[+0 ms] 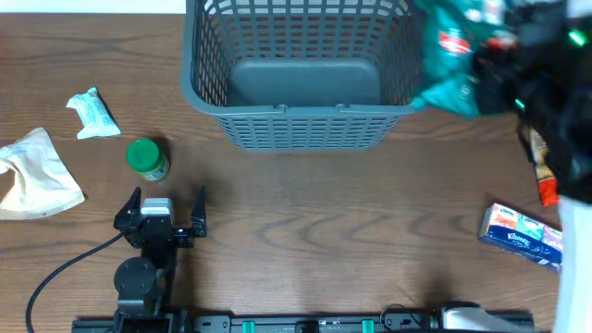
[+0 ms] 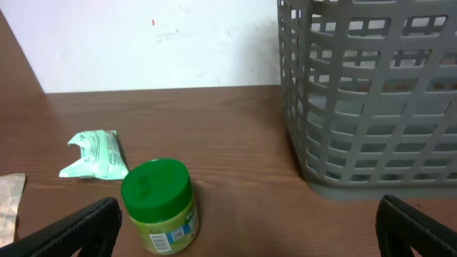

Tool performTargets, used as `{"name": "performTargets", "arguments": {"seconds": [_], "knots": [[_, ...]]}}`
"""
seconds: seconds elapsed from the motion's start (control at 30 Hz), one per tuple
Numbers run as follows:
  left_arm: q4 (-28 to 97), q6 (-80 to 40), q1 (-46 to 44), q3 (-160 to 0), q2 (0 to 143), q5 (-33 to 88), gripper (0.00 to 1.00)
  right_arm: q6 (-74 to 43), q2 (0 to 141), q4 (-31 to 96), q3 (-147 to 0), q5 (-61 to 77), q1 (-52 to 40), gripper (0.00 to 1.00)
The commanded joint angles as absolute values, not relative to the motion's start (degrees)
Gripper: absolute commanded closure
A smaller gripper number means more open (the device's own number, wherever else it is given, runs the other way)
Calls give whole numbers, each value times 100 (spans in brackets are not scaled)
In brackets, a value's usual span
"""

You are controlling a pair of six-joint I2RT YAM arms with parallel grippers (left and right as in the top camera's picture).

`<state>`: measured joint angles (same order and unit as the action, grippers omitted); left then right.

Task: Pack container
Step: 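Lift the coffee pouch and carry it left over the basket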

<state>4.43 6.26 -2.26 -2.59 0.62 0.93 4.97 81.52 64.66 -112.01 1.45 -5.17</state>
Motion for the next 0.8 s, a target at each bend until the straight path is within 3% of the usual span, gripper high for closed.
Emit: {"name": "performTargets", "arguments": {"seconds": [0.0, 0.3, 0.77], "knots": [[526, 685, -211, -84, 23, 47, 1, 432, 8541, 6375, -11972, -128, -1024, 99], [526, 685, -211, -84, 23, 47, 1, 478, 9769, 6683, -12770, -1122, -2093, 99], [526, 685, -211, -84, 23, 47, 1, 296, 10733, 6930, -12770, -1116, -2169, 99]]}}
